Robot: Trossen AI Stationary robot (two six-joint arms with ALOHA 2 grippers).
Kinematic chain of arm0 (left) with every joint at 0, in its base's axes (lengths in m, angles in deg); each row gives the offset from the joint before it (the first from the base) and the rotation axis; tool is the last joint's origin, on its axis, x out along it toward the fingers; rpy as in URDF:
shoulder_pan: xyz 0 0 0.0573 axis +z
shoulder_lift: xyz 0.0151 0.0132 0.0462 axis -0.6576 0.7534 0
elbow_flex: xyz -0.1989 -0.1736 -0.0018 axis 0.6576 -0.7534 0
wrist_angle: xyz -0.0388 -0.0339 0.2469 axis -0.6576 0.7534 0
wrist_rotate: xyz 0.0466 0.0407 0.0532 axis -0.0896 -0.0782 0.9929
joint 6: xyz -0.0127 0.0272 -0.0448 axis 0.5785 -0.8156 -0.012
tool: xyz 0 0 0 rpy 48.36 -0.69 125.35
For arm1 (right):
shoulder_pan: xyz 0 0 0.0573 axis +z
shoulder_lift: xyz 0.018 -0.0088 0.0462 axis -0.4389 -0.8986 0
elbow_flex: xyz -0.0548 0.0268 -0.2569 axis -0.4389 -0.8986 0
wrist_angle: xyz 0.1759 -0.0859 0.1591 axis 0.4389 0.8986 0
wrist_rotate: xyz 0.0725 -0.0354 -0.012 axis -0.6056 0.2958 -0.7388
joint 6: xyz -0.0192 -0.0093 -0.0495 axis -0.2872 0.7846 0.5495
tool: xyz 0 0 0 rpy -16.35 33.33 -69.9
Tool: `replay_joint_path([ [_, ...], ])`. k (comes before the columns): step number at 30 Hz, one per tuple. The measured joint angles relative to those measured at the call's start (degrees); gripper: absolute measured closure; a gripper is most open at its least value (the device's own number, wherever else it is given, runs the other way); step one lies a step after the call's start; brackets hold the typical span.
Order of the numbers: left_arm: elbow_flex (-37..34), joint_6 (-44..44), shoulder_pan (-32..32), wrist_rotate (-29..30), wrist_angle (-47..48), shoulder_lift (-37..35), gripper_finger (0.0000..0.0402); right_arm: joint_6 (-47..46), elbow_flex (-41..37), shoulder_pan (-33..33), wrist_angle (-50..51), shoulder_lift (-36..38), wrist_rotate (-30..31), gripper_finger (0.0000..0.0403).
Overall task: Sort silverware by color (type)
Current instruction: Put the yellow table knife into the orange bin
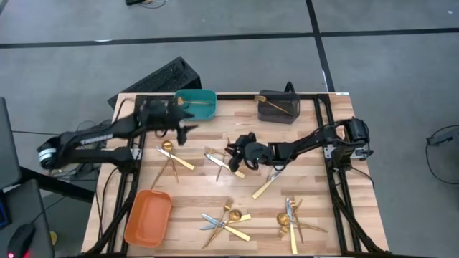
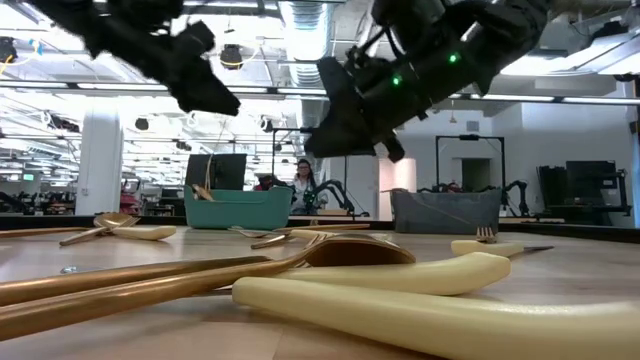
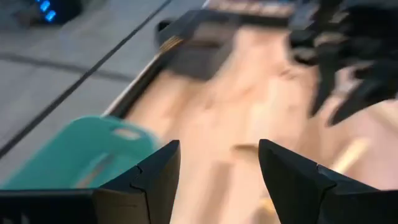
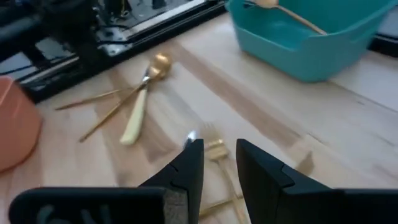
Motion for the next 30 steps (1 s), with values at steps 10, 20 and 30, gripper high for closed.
replay_joint_path([
  [10,-11.8,8.3,-15.3,3.3,0.0,-13.2,0.0201,12.9,1.7,4.6,0.0,0.0,0.5,0.0282],
  [20,-12.1,11.2,-19.9,23.5,3.8,-10.7,0.0201,1.5,1.7,0.9,3.2,0.0,1.1,0.0282],
  [30,-12.1,9.2,-19.9,24.4,2.4,-2.7,0.0201,-0.8,1.7,2.4,15.7,-1.7,-11.6,0.0282],
])
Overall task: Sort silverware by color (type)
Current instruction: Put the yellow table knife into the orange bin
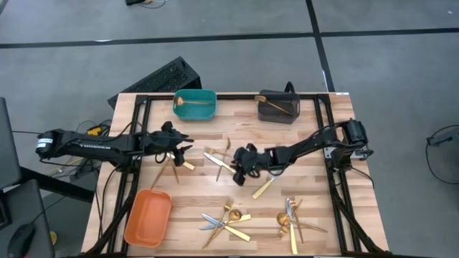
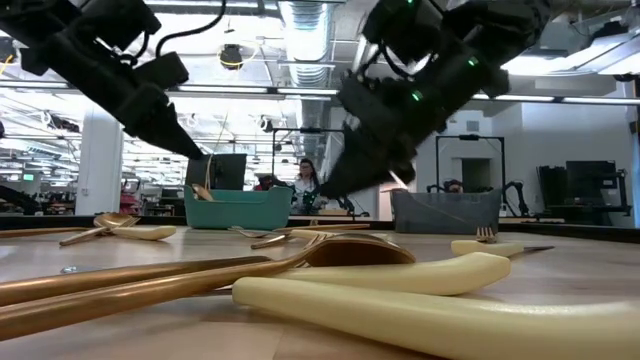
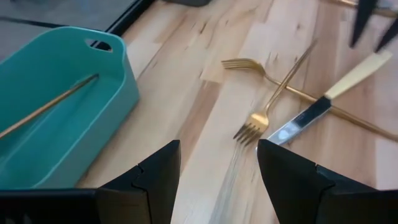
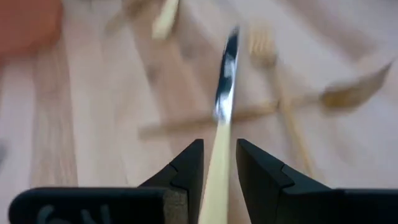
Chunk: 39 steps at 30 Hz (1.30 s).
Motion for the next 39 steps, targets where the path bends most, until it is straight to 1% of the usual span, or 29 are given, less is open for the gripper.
replay_joint_path([
  [5,0.0,0.2,0.0,0.3,-4.0,4.3,0.0201,0.3,0.4,2.0,0.1,-2.2,1.0,0.0279],
  [9,0.0,-0.4,0.0,0.3,-6.5,7.0,0.0201,1.8,1.4,2.1,0.2,-4.4,2.7,0.0263],
  [15,0.0,-1.9,0.0,0.3,-7.8,8.1,0.0201,3.4,3.3,0.5,0.2,-9.2,3.4,0.0237],
  [18,0.0,-1.9,0.0,0.3,-7.8,8.1,0.0201,3.4,4.6,0.5,0.8,-10.8,3.3,0.0233],
  [21,0.0,-2.8,0.0,0.3,-7.8,8.1,0.0201,3.0,5.7,0.6,3.7,-11.2,4.1,0.0246],
  [23,0.0,-3.7,0.0,0.3,-8.0,8.1,0.0201,3.0,6.2,0.5,5.7,-11.1,5.0,0.0274],
  [25,0.0,-4.5,0.0,0.3,-8.5,8.1,0.0201,3.2,6.2,0.4,6.9,-10.5,5.0,0.0310],
  [28,0.0,-4.6,0.0,1.1,-8.8,8.1,0.0201,3.4,6.1,0.0,7.6,-9.8,5.3,0.0315],
  [33,0.0,-5.6,0.0,1.8,-10.5,7.8,0.0201,0.8,5.7,-0.6,6.8,-6.1,10.2,0.0315],
  [36,0.9,-5.4,0.0,1.7,-10.7,7.1,0.0201,0.3,6.0,-0.6,6.8,-1.6,17.4,0.0315],
  [39,2.8,-5.2,0.0,0.2,-11.2,5.3,0.0201,0.2,5.9,-0.5,8.3,1.0,23.4,0.0315],
])
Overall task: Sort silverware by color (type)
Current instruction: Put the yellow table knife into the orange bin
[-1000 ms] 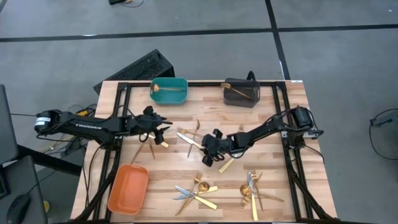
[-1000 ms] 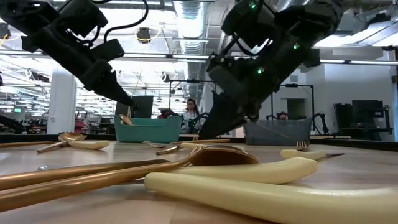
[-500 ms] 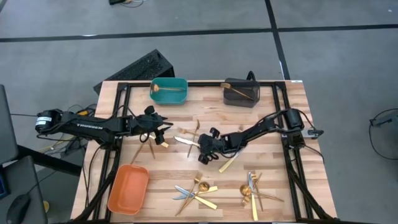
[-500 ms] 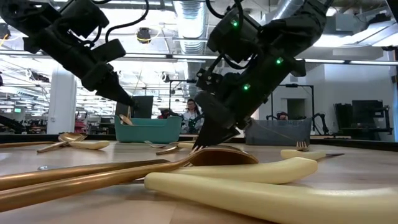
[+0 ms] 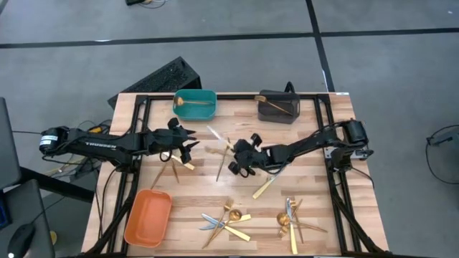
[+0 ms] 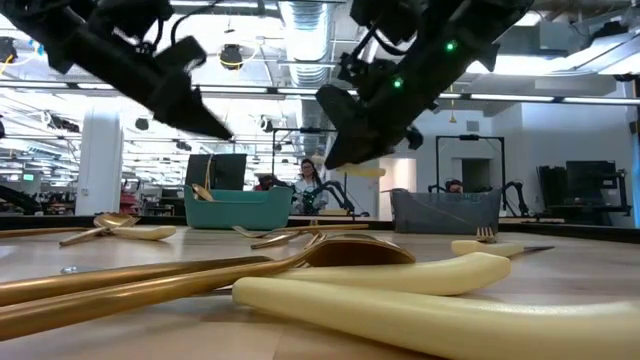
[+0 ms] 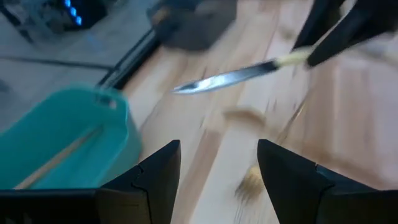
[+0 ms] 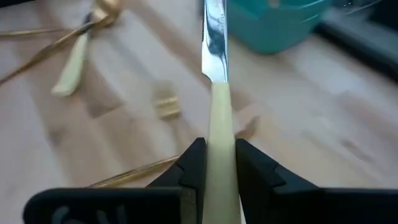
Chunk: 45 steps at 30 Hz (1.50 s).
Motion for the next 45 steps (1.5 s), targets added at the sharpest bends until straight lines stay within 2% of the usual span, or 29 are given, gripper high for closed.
replay_joint_path([
  [5,0.2,-1.9,0.0,-2.0,-1.9,-3.1,0.0201,0.1,0.0,0.0,-2.1,2.3,3.5,0.0315],
  [9,0.3,-3.4,0.0,-6.1,-3.6,-4.2,0.0201,1.1,-1.6,1.1,-11.4,2.2,0.7,0.0315],
  [13,0.3,-4.8,0.0,-12.2,-6.6,-4.2,0.0201,8.2,-4.9,2.6,-30.8,2.2,-7.8,0.0315],
  [16,0.3,-6.7,0.0,-18.4,-11.2,-4.1,0.0201,11.5,-7.6,2.2,-40.7,2.2,-13.9,0.0315],
  [22,0.2,-9.7,0.0,-28.7,-19.1,-3.4,0.0201,11.7,-12.3,-0.2,-55.6,2.2,-30.8,0.0315],
  [27,0.2,-11.0,0.0,-33.2,-26.3,0.7,0.0201,11.9,-12.7,-0.9,-63.5,2.2,-45.4,0.0315],
  [29,0.2,-11.3,0.0,-34.6,-30.1,2.9,0.0201,11.9,-12.7,-0.9,-65.0,2.2,-48.6,0.0315],
  [35,1.7,-9.2,-0.1,-46.6,-45.1,10.7,0.0201,11.8,-12.7,-0.9,-64.8,2.2,-49.4,0.0315],
  [41,8.6,-8.0,0.0,-50.9,-44.5,18.9,0.0203,10.2,-12.7,-1.1,-64.6,1.5,-49.7,0.0315],
  [45,11.3,-7.5,0.0,-56.4,-44.4,21.8,0.0227,9.9,-12.7,-0.6,-64.6,1.5,-50.0,0.0315],
])
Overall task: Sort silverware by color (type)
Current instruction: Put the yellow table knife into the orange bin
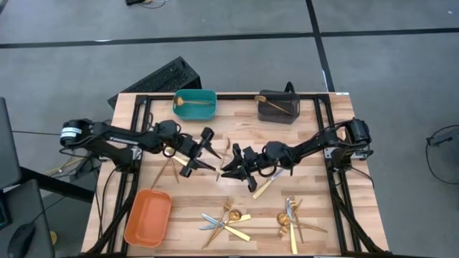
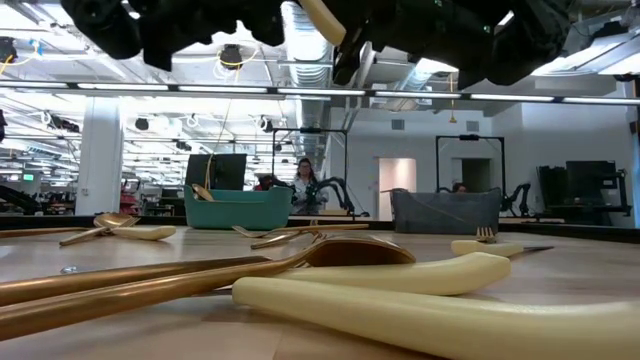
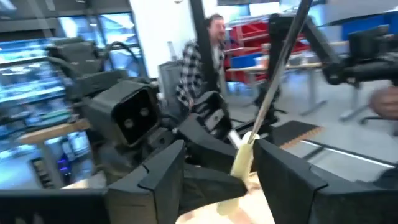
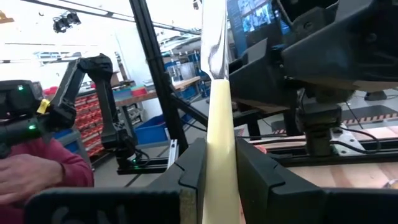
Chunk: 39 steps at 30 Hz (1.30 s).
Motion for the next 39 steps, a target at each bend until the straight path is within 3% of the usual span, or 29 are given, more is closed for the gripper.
replay_joint_path([
  [8,0.6,0.4,0.0,-5.0,0.2,0.3,0.0312,0.7,0.0,-0.6,-1.1,0.0,1.0,0.0315],
  [20,0.6,0.7,0.0,-3.5,0.1,0.3,0.0354,0.8,0.0,-1.0,-0.9,0.0,0.9,0.0306],
  [27,0.6,4.7,0.0,-1.9,1.1,0.1,0.0392,-1.1,0.0,-2.1,-0.8,0.0,0.9,0.0261],
  [30,0.6,6.7,0.5,-0.9,9.6,-2.8,0.0394,-2.8,0.0,-3.1,-1.5,0.0,1.6,0.0238],
  [32,0.6,7.4,0.5,3.4,20.3,-6.4,0.0396,-4.1,0.0,-3.8,-1.7,0.0,3.0,0.0226],
  [35,0.6,8.4,0.0,14.5,39.3,-13.9,0.0398,-5.8,0.0,-4.8,0.3,0.0,7.5,0.0214],
  [39,0.6,17.9,-3.7,28.6,64.4,-26.3,0.0399,-5.8,0.0,-5.7,6.7,0.0,13.3,0.0213],
])
